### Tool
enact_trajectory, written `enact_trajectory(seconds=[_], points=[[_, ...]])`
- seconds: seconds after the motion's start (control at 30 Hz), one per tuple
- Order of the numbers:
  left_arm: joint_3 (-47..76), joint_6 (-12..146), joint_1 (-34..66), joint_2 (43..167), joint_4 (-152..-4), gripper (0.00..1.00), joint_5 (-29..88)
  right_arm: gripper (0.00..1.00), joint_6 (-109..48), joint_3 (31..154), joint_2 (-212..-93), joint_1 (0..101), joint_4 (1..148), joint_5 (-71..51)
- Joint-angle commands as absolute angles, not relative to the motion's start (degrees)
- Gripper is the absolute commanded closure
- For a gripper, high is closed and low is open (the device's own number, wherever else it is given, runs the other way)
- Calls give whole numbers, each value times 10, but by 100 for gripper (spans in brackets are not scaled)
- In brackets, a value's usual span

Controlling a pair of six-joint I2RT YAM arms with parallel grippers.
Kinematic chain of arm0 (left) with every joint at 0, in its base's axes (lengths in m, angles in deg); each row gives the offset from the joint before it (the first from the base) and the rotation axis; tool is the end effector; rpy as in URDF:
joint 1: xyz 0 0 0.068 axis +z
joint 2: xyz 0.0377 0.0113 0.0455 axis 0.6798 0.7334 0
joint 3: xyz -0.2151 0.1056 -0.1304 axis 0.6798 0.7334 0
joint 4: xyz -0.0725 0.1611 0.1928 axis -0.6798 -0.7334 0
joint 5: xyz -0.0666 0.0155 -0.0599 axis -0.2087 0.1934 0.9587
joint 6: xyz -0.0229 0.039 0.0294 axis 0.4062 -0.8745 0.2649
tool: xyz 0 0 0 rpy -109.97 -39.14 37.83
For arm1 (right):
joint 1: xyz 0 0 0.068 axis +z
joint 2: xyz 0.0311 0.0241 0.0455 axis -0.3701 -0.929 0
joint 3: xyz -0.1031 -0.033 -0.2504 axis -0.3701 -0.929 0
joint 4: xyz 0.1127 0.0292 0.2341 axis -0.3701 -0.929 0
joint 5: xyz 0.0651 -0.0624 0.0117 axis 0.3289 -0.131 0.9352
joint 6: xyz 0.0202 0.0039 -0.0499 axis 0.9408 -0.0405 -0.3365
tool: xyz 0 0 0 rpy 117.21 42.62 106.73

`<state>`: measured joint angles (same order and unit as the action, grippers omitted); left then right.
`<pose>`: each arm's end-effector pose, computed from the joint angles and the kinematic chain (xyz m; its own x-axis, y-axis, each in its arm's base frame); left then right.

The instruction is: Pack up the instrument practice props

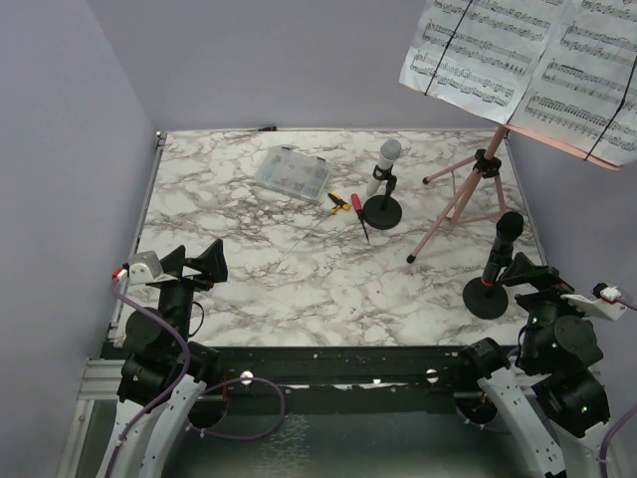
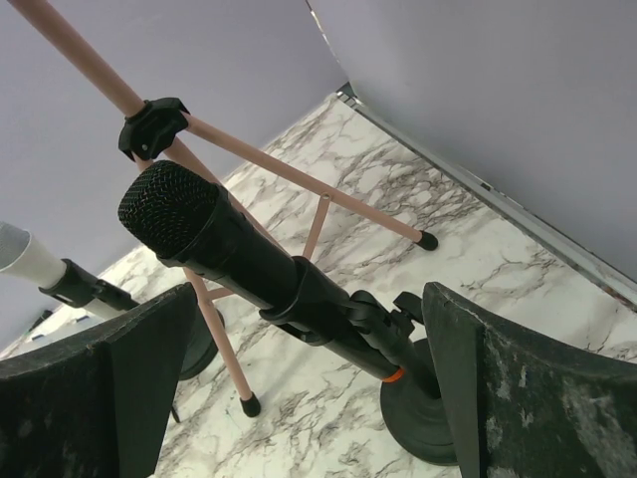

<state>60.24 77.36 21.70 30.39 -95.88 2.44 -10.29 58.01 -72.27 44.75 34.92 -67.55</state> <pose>0.0570 -0.0095 0.2964 0.1346 -0.4328 -0.8914 0.0999 0.9009 -0.4223 0.0123 -0.0241 0.3205 0.2013 0.4065 -0.8912 0.3970 0.7979 0.4536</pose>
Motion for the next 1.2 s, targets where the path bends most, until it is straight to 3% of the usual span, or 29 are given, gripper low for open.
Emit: enact_trajectory(seconds=[0.0,0.37,0.7,0.93,1.17], points=[[593,780,216,302,-963,1,12,0,-102,580,-694,448,334,-690],[598,778,216,303,-956,1,31,0,-137,585,-713,448,349,-649],[602,771,216,304,-944,1,58,0,-100,653,-854,448,295,-666],[600,769,218,303,-945,1,66,0,-139,743,-1013,448,259,-677],[600,768,222,299,-945,1,66,0,-215,766,-1066,448,266,-663]])
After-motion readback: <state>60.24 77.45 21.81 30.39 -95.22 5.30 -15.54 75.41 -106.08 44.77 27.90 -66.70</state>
